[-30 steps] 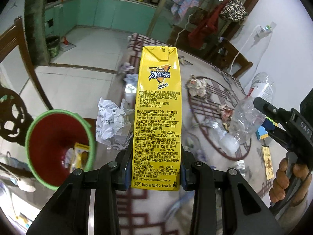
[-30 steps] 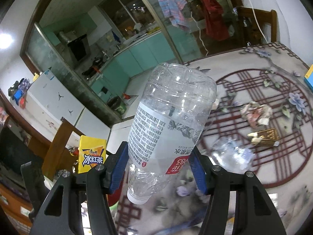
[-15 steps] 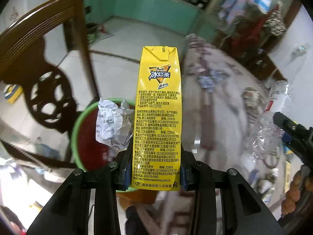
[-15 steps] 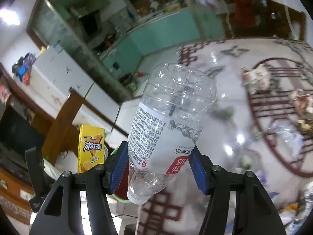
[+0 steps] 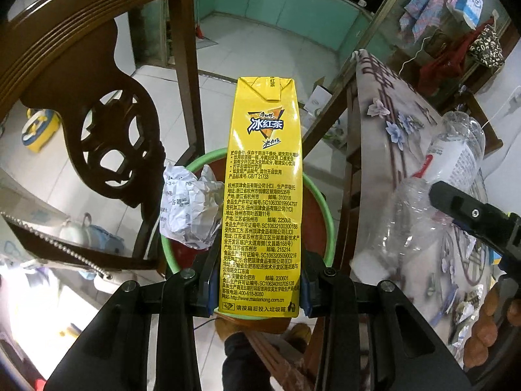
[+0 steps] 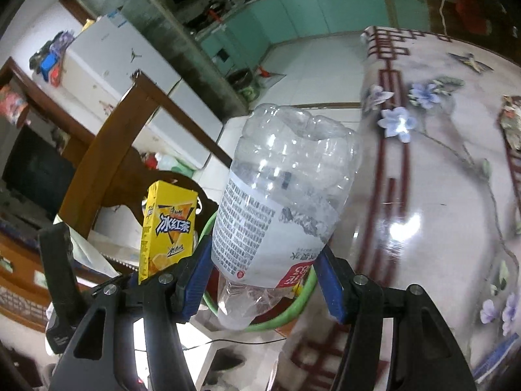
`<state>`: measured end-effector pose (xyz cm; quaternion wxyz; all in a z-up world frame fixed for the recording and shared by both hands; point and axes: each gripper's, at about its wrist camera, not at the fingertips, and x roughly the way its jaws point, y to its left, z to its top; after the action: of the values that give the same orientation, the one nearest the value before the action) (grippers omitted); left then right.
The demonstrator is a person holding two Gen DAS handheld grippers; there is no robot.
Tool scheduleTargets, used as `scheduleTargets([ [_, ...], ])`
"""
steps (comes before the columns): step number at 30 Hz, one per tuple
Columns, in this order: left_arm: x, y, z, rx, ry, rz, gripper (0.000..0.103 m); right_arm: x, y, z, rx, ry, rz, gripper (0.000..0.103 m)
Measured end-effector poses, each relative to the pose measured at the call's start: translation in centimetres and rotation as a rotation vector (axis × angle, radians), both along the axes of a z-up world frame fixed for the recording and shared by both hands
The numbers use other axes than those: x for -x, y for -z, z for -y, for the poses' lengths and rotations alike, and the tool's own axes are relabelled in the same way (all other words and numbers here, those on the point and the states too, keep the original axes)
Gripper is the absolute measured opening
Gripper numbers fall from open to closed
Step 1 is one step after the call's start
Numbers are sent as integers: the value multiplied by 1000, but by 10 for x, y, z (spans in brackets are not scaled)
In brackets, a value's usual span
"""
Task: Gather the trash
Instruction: 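Carry carton and bottle to the red bin and release both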
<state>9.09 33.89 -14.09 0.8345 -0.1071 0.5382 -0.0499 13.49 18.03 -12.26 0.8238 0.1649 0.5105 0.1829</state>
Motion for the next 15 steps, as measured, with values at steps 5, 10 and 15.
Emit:
scheduleTargets([
  [5, -5, -1, -5, -32, -22, 22, 49, -7, 2, -12, 13, -30, -7, 60],
  [10, -3, -15, -9, -38, -38, 91, 85, -4, 0, -6, 11, -5, -3, 60],
  [15, -4, -22, 0, -36, -31, 104, 85, 6, -9, 12, 13, 33, 17, 60],
])
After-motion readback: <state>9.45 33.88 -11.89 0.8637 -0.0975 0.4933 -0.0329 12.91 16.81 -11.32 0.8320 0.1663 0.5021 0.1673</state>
